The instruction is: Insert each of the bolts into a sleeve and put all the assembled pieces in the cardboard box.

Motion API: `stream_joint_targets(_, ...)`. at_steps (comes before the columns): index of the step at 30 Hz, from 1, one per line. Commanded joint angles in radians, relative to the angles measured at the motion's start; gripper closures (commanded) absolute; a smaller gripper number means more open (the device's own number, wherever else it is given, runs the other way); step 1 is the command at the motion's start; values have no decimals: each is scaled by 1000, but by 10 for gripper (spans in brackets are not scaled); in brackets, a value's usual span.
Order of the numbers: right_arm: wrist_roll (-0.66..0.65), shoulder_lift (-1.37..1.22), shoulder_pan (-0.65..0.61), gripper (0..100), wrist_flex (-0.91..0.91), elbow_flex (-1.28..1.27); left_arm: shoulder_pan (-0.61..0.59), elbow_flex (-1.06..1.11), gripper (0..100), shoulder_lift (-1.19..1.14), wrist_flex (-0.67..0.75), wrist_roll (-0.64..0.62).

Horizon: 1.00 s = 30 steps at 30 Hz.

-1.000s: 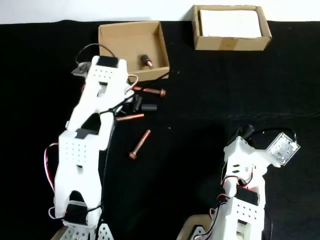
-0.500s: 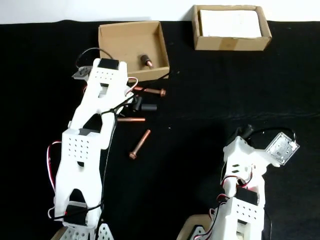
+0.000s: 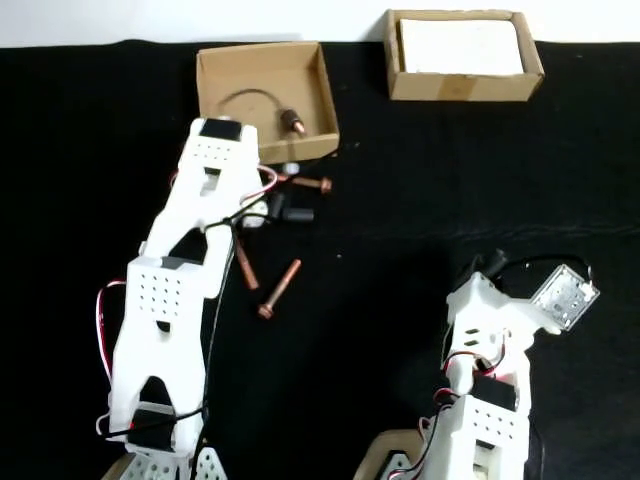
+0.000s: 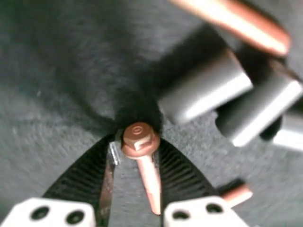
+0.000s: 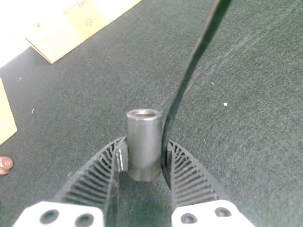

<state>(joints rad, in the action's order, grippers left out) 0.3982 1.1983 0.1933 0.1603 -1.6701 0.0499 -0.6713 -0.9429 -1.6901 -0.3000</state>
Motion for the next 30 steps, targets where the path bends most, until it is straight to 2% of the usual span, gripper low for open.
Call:
stream_joint_targets(1,5,19,-2,990,-12,-133,21,2,977,-8,-8,193)
stream_joint_targets(4,5,19,-2,990,-12,-133,28,2,971,-2,-23,269)
stream_joint_targets(9,5,19,-2,990,-12,-133,33,4,865,41,-41,270)
stream_joint_targets(16,5,19,-2,990,-12,-133,33,24,857,143,-69,261)
stream_joint_targets(22,5,19,-1,990,-12,-133,33,159,858,214,-64,133)
stream_joint_targets(25,5,19,-1,990,-12,-133,33,171,859,222,-58,109)
stream_joint_targets(30,5,19,-1,990,-12,-133,31,173,860,223,32,49)
